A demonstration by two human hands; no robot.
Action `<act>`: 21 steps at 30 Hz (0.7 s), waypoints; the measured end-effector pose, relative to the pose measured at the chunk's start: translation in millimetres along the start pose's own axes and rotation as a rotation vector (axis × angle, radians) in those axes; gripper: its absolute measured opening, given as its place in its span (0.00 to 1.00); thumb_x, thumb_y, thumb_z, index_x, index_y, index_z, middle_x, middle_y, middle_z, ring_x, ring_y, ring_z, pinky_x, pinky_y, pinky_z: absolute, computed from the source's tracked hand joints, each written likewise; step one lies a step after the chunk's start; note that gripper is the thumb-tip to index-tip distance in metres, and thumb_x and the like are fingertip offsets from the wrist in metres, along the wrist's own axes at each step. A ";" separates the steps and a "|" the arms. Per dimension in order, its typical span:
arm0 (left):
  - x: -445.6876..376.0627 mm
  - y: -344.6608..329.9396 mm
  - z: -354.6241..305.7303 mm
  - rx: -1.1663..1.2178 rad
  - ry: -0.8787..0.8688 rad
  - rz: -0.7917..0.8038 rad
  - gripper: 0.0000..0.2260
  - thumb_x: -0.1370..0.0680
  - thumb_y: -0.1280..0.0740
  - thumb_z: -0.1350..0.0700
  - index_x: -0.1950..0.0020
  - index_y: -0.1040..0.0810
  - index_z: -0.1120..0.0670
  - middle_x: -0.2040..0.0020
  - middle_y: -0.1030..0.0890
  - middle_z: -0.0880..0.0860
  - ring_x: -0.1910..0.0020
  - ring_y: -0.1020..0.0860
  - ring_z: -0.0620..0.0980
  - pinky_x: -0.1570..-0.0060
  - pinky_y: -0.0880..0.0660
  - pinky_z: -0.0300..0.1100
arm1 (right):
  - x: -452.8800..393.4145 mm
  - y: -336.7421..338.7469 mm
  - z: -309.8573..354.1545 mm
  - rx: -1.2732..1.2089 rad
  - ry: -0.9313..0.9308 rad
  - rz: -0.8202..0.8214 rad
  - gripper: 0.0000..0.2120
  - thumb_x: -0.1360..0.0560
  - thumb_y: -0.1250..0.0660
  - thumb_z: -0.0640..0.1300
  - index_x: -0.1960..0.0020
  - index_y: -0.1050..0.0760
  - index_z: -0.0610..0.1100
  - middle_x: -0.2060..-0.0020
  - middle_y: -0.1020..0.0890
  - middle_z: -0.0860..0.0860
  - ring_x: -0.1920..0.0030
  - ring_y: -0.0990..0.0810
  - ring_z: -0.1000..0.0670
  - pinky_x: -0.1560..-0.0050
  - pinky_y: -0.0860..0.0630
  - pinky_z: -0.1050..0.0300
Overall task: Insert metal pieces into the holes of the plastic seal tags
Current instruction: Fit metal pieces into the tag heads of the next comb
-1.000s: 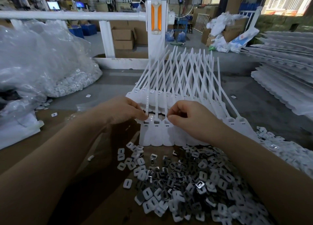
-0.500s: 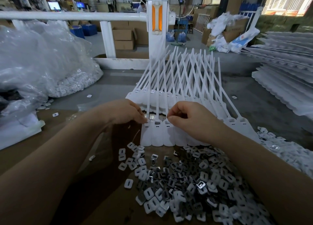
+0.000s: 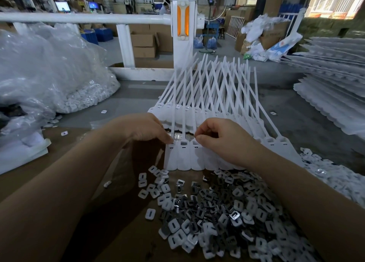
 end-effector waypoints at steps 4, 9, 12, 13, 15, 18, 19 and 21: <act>-0.8 -2.4 -2.2 -0.046 -0.018 0.009 0.10 0.32 0.22 0.48 0.67 0.19 0.51 0.62 0.17 0.48 0.56 0.21 0.48 0.62 0.32 0.42 | -0.4 0.1 0.2 -0.003 -0.001 0.001 0.05 0.23 0.32 0.46 0.56 0.24 0.56 0.60 0.19 0.58 0.59 0.20 0.60 0.60 0.26 0.65; -2.5 -2.9 -1.5 -0.037 -0.035 0.001 0.09 0.33 0.22 0.49 0.66 0.18 0.52 0.63 0.17 0.48 0.58 0.20 0.48 0.63 0.32 0.41 | 0.3 0.8 0.7 0.002 0.007 0.005 0.04 0.23 0.33 0.47 0.55 0.24 0.55 0.59 0.18 0.56 0.58 0.19 0.57 0.56 0.21 0.60; -0.5 -2.8 1.5 -0.083 -0.118 -0.017 0.08 0.31 0.23 0.47 0.62 0.18 0.50 0.63 0.17 0.46 0.59 0.20 0.44 0.64 0.31 0.40 | 0.4 1.2 -0.8 0.005 0.004 0.005 0.03 0.23 0.33 0.47 0.55 0.23 0.54 0.59 0.18 0.56 0.58 0.19 0.57 0.56 0.21 0.60; 1.7 -2.0 1.9 -0.101 -0.185 -0.029 0.08 0.31 0.23 0.47 0.61 0.18 0.49 0.64 0.17 0.45 0.61 0.20 0.41 0.64 0.32 0.38 | 0.3 1.3 -1.1 0.008 0.004 0.004 0.04 0.23 0.33 0.47 0.55 0.23 0.55 0.59 0.18 0.56 0.58 0.20 0.58 0.56 0.22 0.61; 8.9 -0.9 -1.0 -0.085 -0.358 -0.023 0.06 0.31 0.23 0.47 0.61 0.17 0.47 0.64 0.18 0.43 0.66 0.22 0.36 0.67 0.31 0.32 | 0.2 1.2 -1.4 0.010 0.005 0.003 0.05 0.23 0.32 0.46 0.56 0.24 0.56 0.59 0.18 0.57 0.58 0.20 0.58 0.57 0.23 0.62; 20.3 -2.2 -8.9 -0.024 -0.547 0.105 0.05 0.32 0.23 0.49 0.60 0.17 0.46 0.62 0.17 0.46 0.66 0.22 0.39 0.64 0.26 0.30 | -0.1 1.1 -1.6 0.010 0.007 -0.004 0.05 0.23 0.32 0.46 0.56 0.24 0.55 0.59 0.18 0.56 0.58 0.20 0.58 0.57 0.23 0.62; 23.1 -2.0 -10.2 -0.026 -0.565 0.160 0.06 0.32 0.22 0.50 0.59 0.17 0.46 0.61 0.16 0.48 0.65 0.21 0.42 0.61 0.25 0.31 | 0.0 1.1 -1.5 0.009 0.007 -0.005 0.05 0.24 0.32 0.46 0.56 0.24 0.55 0.59 0.18 0.57 0.58 0.20 0.58 0.57 0.22 0.61; 28.0 -0.7 -9.3 -0.076 -0.549 0.300 0.08 0.33 0.22 0.51 0.58 0.17 0.47 0.60 0.16 0.49 0.62 0.19 0.47 0.59 0.23 0.34 | 0.1 0.9 -1.3 0.008 0.006 0.000 0.04 0.24 0.32 0.46 0.56 0.24 0.55 0.59 0.18 0.57 0.58 0.20 0.59 0.57 0.22 0.62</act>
Point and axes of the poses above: each hand's wrist, its own x-axis away from the middle knuckle, its own y-axis out of the back of the hand, z = x × y, the point moved 2 cm from there along -x, towards the middle knuckle
